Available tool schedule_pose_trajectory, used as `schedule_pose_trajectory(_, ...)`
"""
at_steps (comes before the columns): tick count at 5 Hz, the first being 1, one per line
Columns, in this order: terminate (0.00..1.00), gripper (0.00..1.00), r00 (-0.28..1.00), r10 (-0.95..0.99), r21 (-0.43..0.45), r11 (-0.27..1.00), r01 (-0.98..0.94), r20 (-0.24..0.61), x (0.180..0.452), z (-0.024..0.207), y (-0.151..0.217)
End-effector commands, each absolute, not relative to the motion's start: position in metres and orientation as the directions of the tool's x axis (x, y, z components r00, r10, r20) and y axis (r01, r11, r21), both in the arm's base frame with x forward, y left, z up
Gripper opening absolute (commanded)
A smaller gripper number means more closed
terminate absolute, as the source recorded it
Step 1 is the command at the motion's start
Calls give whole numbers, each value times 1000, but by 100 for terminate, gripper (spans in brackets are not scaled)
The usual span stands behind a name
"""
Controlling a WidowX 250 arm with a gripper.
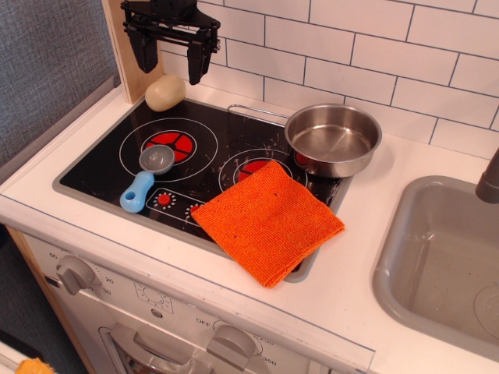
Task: Put the pot on top of the cloth
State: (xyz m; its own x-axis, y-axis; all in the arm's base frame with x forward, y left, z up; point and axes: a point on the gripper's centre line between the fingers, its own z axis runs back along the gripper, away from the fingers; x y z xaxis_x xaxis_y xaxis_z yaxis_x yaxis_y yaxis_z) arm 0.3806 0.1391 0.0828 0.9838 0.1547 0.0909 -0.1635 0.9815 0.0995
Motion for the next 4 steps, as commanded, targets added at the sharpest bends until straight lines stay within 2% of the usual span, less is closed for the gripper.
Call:
schedule_pose_trajectory(1, 0, 100, 984, 155, 100, 982, -163, 91, 381, 83, 139)
schedule_pose_trajectory(2, 0, 100, 984, 156, 92, 982, -164, 84, 378, 80, 139)
schedule_pose_trajectory(3, 0, 100, 992, 84, 90, 992, -93, 95, 379, 78, 120)
schedule_pose_trajectory(4, 0, 100, 990, -48, 105, 994, 34, 135, 374, 87, 76)
